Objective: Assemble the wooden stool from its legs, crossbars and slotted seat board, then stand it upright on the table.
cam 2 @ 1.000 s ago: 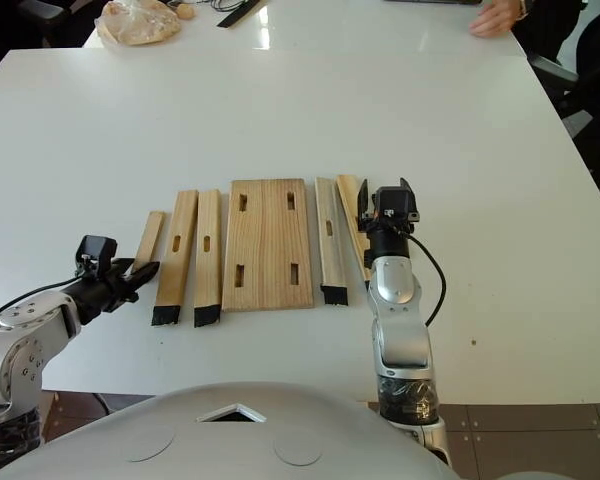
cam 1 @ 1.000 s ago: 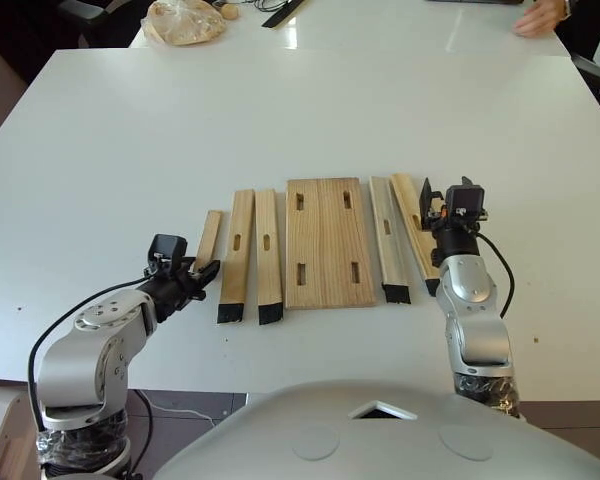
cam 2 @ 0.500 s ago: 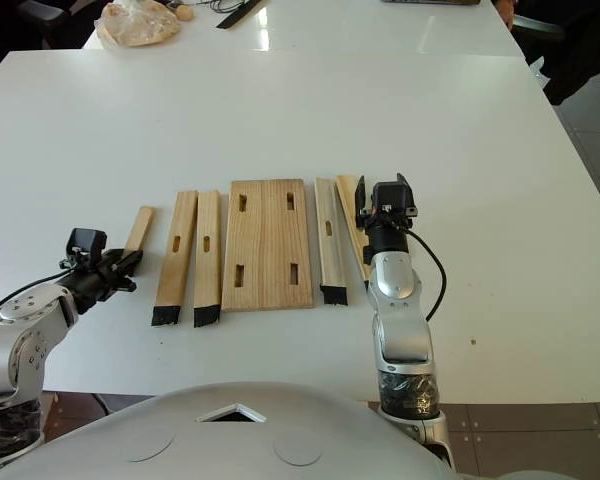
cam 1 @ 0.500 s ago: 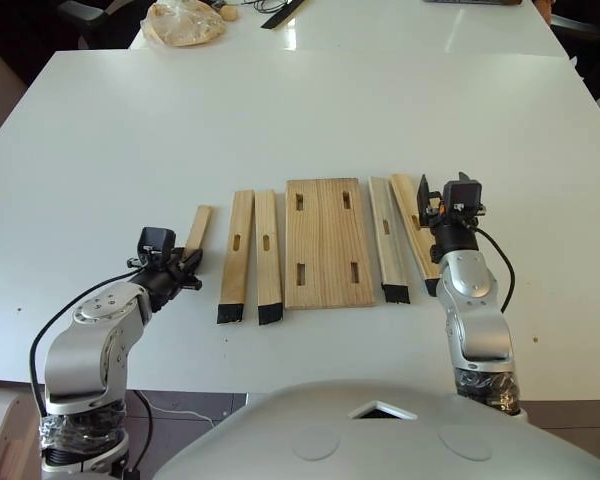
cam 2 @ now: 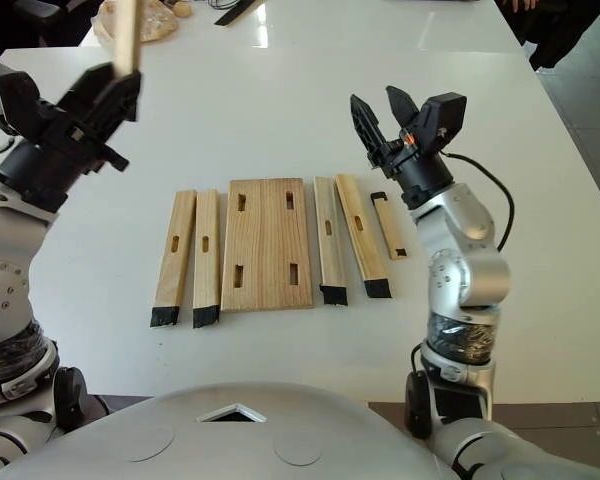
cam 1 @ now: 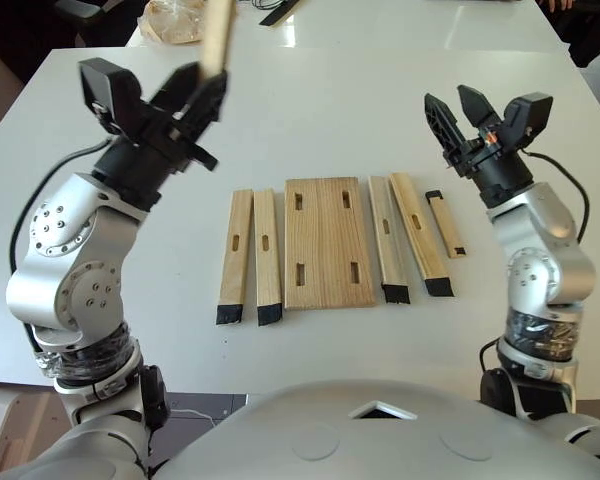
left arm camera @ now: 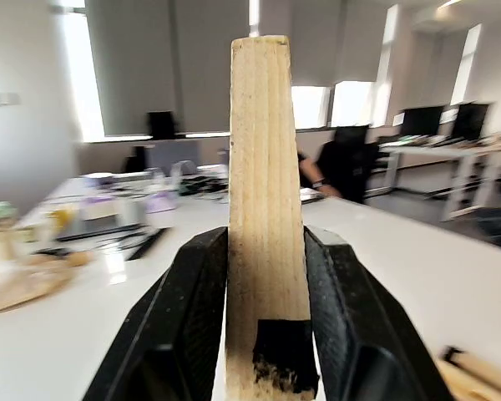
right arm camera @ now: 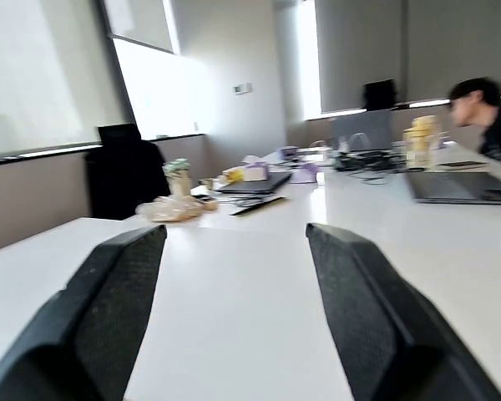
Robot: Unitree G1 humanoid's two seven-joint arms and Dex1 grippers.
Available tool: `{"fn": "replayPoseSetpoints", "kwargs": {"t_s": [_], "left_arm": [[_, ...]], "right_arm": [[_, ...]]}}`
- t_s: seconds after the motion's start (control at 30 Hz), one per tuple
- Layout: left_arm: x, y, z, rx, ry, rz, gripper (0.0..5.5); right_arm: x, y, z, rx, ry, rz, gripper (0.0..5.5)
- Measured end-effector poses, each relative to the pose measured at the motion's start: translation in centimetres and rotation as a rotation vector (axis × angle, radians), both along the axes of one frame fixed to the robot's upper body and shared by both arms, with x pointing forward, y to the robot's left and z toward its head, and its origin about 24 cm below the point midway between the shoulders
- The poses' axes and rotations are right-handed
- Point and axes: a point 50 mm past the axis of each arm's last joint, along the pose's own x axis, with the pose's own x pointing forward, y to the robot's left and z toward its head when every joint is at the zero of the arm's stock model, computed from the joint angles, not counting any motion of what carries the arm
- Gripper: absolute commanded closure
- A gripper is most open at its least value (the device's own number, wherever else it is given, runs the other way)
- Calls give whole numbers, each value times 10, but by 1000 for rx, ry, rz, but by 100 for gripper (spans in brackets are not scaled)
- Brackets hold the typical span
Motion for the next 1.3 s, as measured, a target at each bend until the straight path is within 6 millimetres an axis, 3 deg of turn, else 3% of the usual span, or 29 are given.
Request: {"fn": "replayPoseSetpoints", "kwargs": {"t_s": [0.13, 0.27, 0.4, 0.8, 1.17, 1.3], "left_arm": [[-12, -21, 12, -162, 9, -373, 418], [-17, -42, 45, -184, -78, -700, 418], [-18, -53, 37, -110, -25, -782, 418], [-17, -55, 16, -8, 18, -741, 418], [-22, -53, 11, 19, 14, -722, 418], [-24, -52, 7, 28, 18, -711, 418]], "right_arm": [[-8, 4, 29, 69, -13, 443, 242], [-12, 18, 88, 50, -95, 926, 242], [-14, 29, 93, 43, -41, 1068, 242], [-23, 35, 99, -29, -59, 1112, 242], [-23, 35, 85, -166, -34, 1100, 404], [-23, 33, 85, -189, -35, 1104, 420]]}}
